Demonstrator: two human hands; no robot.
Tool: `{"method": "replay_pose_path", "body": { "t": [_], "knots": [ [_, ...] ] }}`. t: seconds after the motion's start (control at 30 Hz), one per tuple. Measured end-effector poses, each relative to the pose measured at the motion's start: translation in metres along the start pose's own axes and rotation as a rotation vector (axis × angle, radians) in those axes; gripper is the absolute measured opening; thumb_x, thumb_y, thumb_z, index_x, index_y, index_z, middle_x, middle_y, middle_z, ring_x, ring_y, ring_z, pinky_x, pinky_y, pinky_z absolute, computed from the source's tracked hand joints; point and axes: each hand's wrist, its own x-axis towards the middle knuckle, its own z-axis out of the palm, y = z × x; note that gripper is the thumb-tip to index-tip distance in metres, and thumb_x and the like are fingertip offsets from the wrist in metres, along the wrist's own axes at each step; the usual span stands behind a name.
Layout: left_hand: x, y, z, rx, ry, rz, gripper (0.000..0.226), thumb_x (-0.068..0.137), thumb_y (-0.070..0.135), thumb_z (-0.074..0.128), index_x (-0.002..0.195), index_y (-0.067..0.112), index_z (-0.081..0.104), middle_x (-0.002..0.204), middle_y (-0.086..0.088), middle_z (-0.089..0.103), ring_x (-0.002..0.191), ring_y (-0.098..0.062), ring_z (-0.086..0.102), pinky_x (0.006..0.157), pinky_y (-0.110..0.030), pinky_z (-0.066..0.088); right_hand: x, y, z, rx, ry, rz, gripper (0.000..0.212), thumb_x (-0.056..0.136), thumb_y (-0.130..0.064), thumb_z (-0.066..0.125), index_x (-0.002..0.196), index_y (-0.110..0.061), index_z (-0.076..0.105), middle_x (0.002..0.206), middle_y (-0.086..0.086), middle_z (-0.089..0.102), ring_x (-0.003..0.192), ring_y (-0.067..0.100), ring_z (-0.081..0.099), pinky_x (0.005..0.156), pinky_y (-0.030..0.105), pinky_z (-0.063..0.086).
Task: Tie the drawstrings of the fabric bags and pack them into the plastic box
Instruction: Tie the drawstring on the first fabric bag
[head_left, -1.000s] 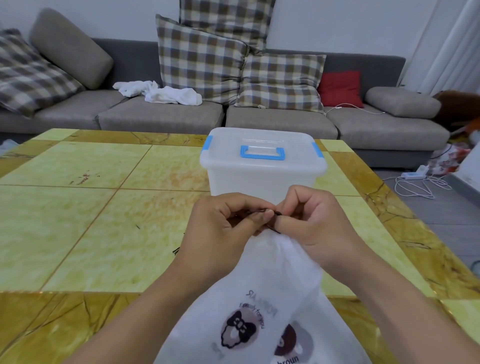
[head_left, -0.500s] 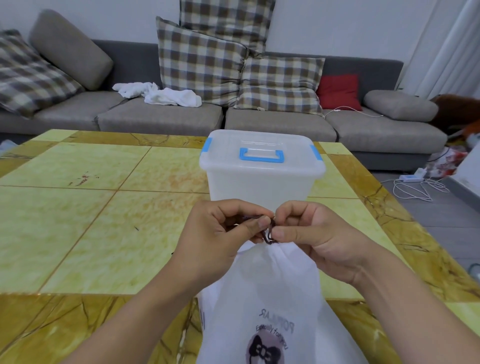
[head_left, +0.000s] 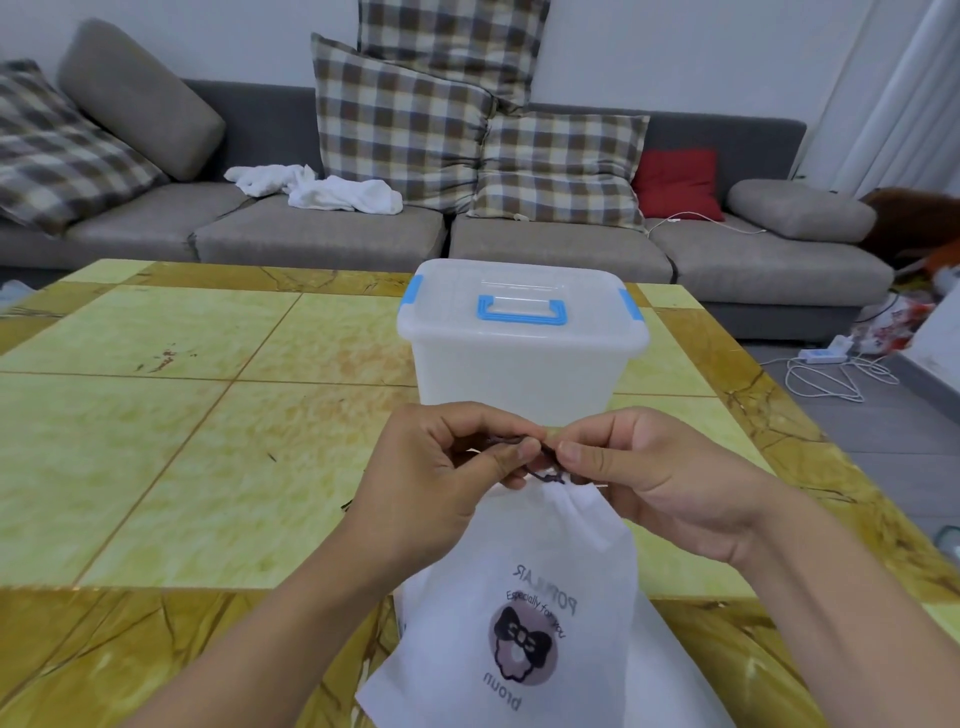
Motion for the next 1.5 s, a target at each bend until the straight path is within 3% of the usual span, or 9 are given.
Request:
{"method": "replay_pose_path", "body": {
  "t": [0.2, 0.33, 0.43, 0.57, 0.83, 1.1, 1.27, 1.37, 1.5],
  "knots": [
    [0.000, -0.003, 0.000, 0.076, 0.010, 0.000, 0.015, 0.083, 0.004, 0.074, 0.085, 0.018, 0.079, 0.069, 0.001, 0.074, 0.063, -0.013, 0.069, 0.066, -0.022, 0.056, -0.005, -0.003, -0.003, -0.056, 0.108, -0.054, 0.011, 0.080, -0.019, 0.072, 0.079, -0.009, 0.075, 0.079, 0.010, 0.066, 0.066, 0.015, 0.058, 0.061, 0.020, 0.050],
    [0.001, -0.005, 0.002, 0.095, 0.059, 0.002, 0.022, 0.085, 0.001, 0.074, 0.082, 0.022, 0.078, 0.069, -0.005, 0.074, 0.063, -0.014, 0.068, 0.064, -0.018, 0.054, -0.002, 0.000, 0.004, 0.068, 0.227, -0.083, 0.025, 0.085, -0.026, 0.068, 0.089, -0.002, 0.073, 0.088, 0.015, 0.069, 0.074, 0.022, 0.060, 0.065, 0.025, 0.051],
    [0.002, -0.007, 0.004, 0.077, 0.106, -0.009, 0.020, 0.086, 0.001, 0.073, 0.084, 0.020, 0.078, 0.069, -0.003, 0.074, 0.063, -0.014, 0.069, 0.065, -0.018, 0.054, 0.004, 0.004, 0.017, 0.174, 0.291, -0.144, 0.022, 0.092, -0.026, 0.062, 0.086, -0.005, 0.069, 0.081, 0.007, 0.064, 0.073, 0.017, 0.058, 0.066, 0.022, 0.050],
    [0.004, -0.008, 0.003, 0.002, 0.156, -0.041, 0.017, 0.085, 0.003, 0.073, 0.087, 0.019, 0.078, 0.072, -0.002, 0.075, 0.064, -0.014, 0.069, 0.067, -0.020, 0.055, 0.011, 0.005, 0.028, 0.203, 0.318, -0.178, 0.024, 0.088, -0.033, 0.063, 0.086, -0.010, 0.068, 0.076, 0.003, 0.056, 0.080, 0.020, 0.048, 0.080, 0.030, 0.040],
    [0.002, -0.005, 0.001, 0.065, 0.030, -0.038, 0.021, 0.089, 0.004, 0.070, 0.087, 0.023, 0.078, 0.076, 0.005, 0.077, 0.064, -0.005, 0.065, 0.066, -0.015, 0.051, 0.012, 0.004, 0.030, 0.245, 0.200, -0.050, 0.036, 0.091, -0.041, 0.058, 0.083, -0.007, 0.054, 0.063, 0.001, 0.038, 0.051, 0.011, 0.036, 0.045, 0.019, 0.033],
    [0.003, -0.007, -0.003, 0.104, 0.101, -0.041, 0.016, 0.088, 0.006, 0.071, 0.087, 0.020, 0.078, 0.075, 0.001, 0.075, 0.066, -0.011, 0.068, 0.068, -0.020, 0.055, 0.015, 0.009, 0.023, 0.463, 0.098, -0.033, 0.023, 0.091, -0.031, 0.063, 0.089, -0.007, 0.062, 0.075, 0.002, 0.047, 0.061, 0.012, 0.037, 0.051, 0.023, 0.025],
    [0.002, -0.006, -0.001, 0.321, 0.152, 0.099, 0.020, 0.087, 0.004, 0.073, 0.087, 0.024, 0.078, 0.080, 0.015, 0.074, 0.076, -0.002, 0.069, 0.068, -0.009, 0.047, 0.014, 0.011, 0.019, 0.625, -0.082, 0.016, 0.022, 0.096, -0.031, 0.058, 0.082, -0.014, 0.060, 0.082, 0.003, 0.048, 0.067, 0.013, 0.040, 0.056, 0.024, 0.028],
    [0.001, -0.006, -0.001, 0.417, 0.142, 0.210, 0.032, 0.086, 0.000, 0.072, 0.087, 0.032, 0.076, 0.086, 0.018, 0.073, 0.082, -0.001, 0.068, 0.071, -0.008, 0.047, 0.012, 0.006, 0.017, 0.551, -0.096, 0.071, 0.032, 0.090, -0.041, 0.066, 0.072, -0.017, 0.054, 0.077, 0.002, 0.043, 0.065, 0.015, 0.037, 0.060, 0.029, 0.022],
    [0.000, -0.009, -0.002, 0.451, 0.068, 0.246, 0.024, 0.086, 0.001, 0.073, 0.093, 0.023, 0.079, 0.086, 0.014, 0.073, 0.081, -0.006, 0.070, 0.071, -0.012, 0.049, 0.006, 0.000, 0.018, 0.118, 0.056, 0.099, 0.053, 0.078, -0.063, 0.069, 0.060, -0.019, 0.045, 0.066, 0.006, 0.034, 0.057, 0.018, 0.028, 0.057, 0.030, 0.020]
  ]
}}
